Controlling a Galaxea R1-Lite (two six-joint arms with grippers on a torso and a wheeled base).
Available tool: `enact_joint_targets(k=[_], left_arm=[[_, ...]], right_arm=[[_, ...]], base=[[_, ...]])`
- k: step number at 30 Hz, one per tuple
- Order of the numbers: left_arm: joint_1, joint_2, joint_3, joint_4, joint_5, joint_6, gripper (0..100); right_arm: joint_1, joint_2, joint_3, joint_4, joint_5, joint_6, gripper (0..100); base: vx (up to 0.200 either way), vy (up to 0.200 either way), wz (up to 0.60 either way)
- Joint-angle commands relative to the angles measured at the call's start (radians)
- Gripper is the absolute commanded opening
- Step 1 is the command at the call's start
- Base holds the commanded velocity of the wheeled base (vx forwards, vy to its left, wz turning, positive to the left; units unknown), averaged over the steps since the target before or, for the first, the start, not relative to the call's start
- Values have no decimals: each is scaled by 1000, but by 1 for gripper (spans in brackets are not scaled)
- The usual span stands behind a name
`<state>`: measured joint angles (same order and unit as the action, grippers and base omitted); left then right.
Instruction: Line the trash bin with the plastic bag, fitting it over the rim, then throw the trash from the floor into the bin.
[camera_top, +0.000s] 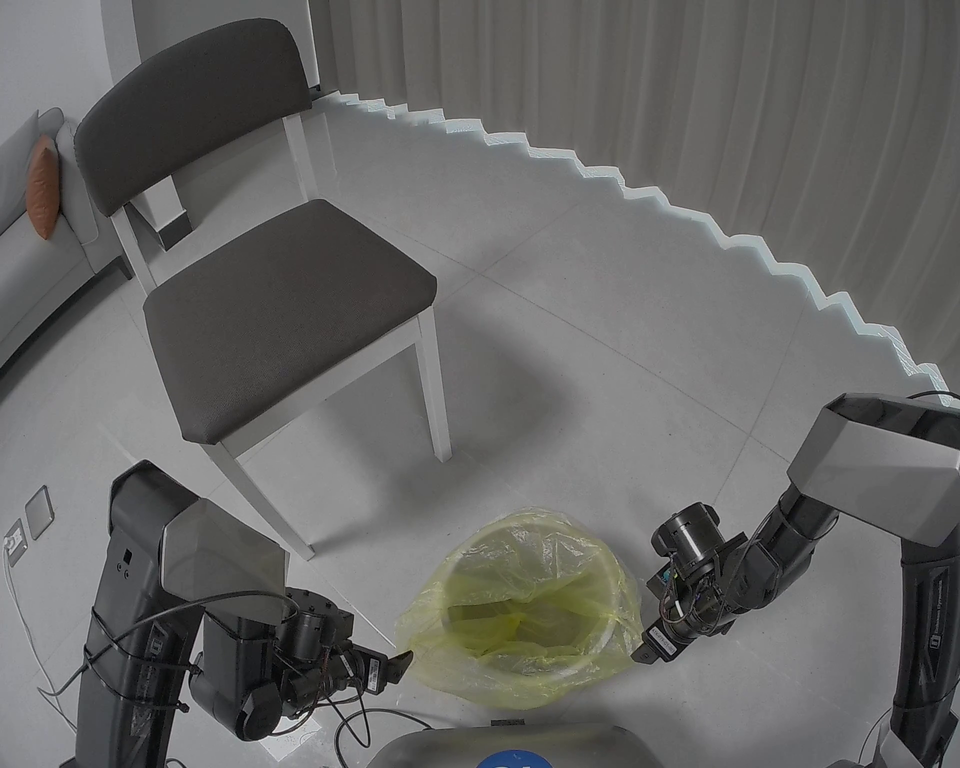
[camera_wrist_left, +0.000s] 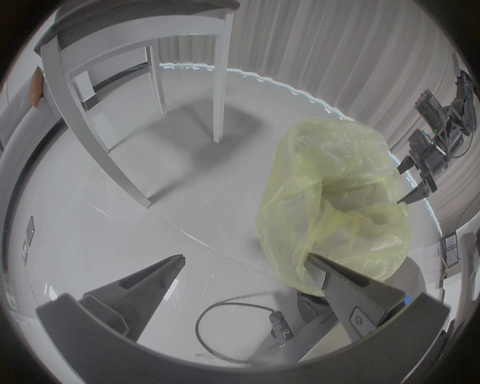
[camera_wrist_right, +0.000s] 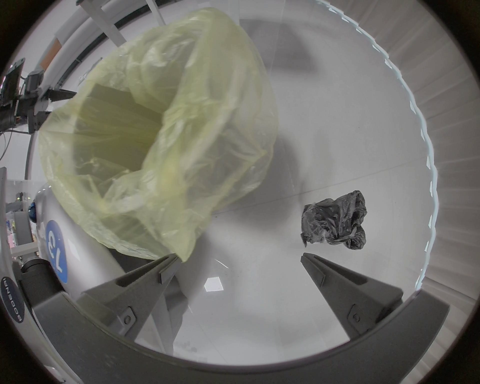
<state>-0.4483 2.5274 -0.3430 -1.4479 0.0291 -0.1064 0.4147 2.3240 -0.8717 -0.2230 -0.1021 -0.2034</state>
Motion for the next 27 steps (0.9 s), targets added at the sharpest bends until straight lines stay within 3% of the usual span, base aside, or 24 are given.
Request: enact_joint_targets(k=[1, 5, 15, 27], left_arm=[[14, 2, -39, 52, 0, 19, 100], [31, -1, -57, 58, 2, 20, 100], [51, -138, 78, -35, -40, 4, 100], [39, -240, 76, -29, -43, 4, 100]], right_arm=[[-25, 47, -35, 4, -37, -34, 100], [-48, 46, -41, 5, -37, -40, 100], [-71, -164, 42, 16, 59, -39, 100], [-30, -149, -136, 2, 85, 24, 100]], base=[[0, 0, 0], [0, 0, 0], [0, 0, 0], [0, 0, 0]])
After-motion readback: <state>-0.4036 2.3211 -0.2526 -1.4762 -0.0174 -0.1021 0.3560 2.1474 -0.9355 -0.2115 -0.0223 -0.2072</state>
